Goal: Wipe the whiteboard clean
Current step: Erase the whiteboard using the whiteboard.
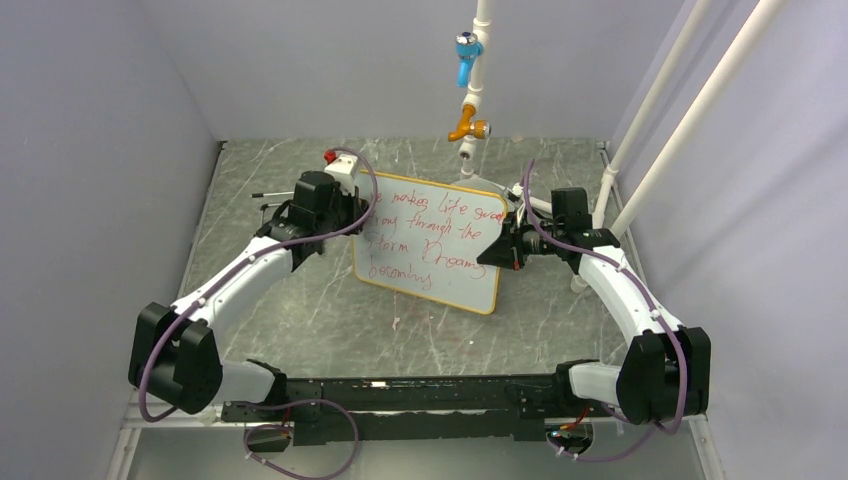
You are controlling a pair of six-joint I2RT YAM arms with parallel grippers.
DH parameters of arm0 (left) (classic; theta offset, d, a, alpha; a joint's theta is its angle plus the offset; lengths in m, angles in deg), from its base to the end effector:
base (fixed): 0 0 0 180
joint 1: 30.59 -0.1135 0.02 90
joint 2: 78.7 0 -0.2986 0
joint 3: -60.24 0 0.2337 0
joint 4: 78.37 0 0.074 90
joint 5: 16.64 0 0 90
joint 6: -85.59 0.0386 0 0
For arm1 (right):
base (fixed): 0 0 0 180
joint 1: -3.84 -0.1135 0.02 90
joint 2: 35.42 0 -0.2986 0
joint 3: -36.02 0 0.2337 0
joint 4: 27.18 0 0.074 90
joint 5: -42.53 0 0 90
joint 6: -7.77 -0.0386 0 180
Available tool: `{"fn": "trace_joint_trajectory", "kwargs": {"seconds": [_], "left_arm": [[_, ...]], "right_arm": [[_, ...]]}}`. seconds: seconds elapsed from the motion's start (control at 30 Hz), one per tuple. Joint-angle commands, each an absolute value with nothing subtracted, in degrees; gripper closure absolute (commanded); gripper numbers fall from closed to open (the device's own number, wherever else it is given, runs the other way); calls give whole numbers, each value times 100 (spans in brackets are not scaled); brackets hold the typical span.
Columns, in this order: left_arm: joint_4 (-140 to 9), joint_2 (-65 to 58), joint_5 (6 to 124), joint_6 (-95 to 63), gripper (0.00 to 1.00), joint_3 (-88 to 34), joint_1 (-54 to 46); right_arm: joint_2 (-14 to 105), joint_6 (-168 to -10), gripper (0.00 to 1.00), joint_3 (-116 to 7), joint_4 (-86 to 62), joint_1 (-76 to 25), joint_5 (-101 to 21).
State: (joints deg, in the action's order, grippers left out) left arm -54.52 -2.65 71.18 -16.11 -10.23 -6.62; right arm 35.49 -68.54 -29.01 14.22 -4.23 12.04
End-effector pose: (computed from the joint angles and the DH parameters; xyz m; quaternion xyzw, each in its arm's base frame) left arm 0.2540 -0.1145 0.3253 0.1018 0.8574 -0.1701 0.4749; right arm 0.2115 0.0636 0.3030 -0.3301 0.7599 0.4461 0.3385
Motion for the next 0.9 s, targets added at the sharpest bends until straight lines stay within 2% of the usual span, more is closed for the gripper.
{"fn": "trace_joint_trajectory", "kwargs": {"seconds": [0.0, 0.17, 0.47, 0.53, 0.7, 0.87], "left_arm": [[-5467, -118, 6840, -1614, 100, -1668, -747], [-5490, 2, 6323, -1797, 100, -1916, -641], [-5641, -165, 6869, -1773, 100, -1188, -475], [-5417, -158, 7268, -1677, 100, -1315, -523], [-5019, -74, 7318, -1644, 100, -2020, -783], [-4970, 4, 6708, -1776, 100, -2257, -655]], "right_arm": [[3502, -6252, 100, -3102, 1312, -536, 1256], [3478, -6237, 100, -3098, 1328, -526, 1239], [3477, -6237, 100, -3113, 1338, -537, 1281], [3473, -6243, 100, -3113, 1324, -534, 1287], [3457, -6253, 100, -3106, 1317, -538, 1268], [3431, -6222, 100, -3106, 1336, -532, 1265]]}}
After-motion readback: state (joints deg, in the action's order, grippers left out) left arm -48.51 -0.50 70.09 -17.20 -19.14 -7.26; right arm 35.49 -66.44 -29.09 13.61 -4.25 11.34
